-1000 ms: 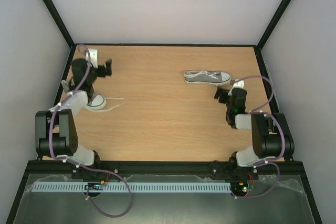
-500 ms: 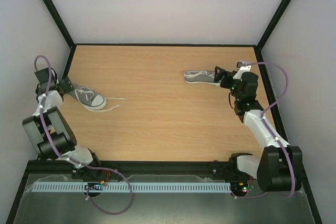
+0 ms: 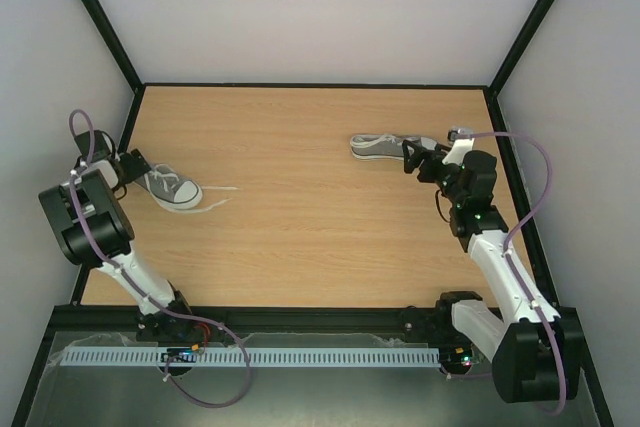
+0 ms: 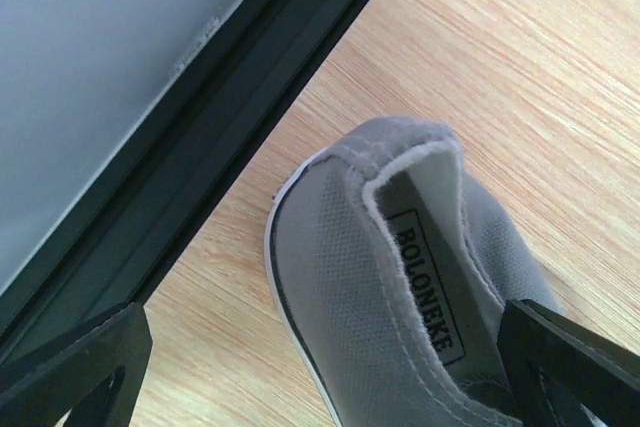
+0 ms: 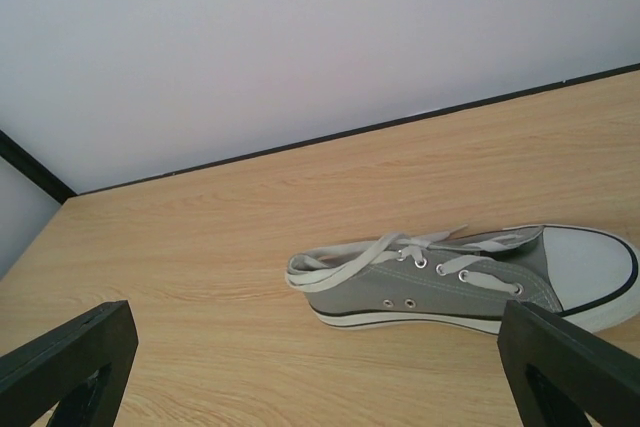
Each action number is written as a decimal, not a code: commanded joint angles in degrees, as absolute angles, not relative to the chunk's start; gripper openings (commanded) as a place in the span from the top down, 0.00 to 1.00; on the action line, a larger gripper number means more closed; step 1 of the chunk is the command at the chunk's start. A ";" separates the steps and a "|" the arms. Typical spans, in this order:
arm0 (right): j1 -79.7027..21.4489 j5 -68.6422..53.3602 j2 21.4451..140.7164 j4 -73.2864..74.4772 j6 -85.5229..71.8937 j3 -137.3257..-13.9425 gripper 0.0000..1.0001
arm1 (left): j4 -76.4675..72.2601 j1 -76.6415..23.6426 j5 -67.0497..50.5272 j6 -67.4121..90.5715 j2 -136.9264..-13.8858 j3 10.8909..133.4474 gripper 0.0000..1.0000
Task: Tie the shoes
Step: Pick up the shoe from the center of the board, then place the shoe at the center of the board.
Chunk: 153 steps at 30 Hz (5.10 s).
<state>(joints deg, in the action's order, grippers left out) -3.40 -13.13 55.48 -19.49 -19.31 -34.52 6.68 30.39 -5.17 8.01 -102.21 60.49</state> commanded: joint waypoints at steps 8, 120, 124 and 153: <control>-3.78 -15.11 53.76 -17.26 -19.48 -34.17 0.01 | 7.99 29.32 -21.10 9.02 -103.38 59.33 0.97; -36.39 -11.47 66.82 17.94 -10.47 -48.41 0.99 | -0.77 -33.15 -24.26 50.86 -94.14 51.69 0.89; -36.39 -10.73 67.78 19.84 -11.05 -49.54 0.99 | -0.74 -33.36 -23.35 48.06 -94.47 51.49 0.43; -36.47 10.19 85.59 40.83 -19.41 -58.15 0.02 | 27.04 -23.00 2.30 -35.07 -85.69 45.47 0.02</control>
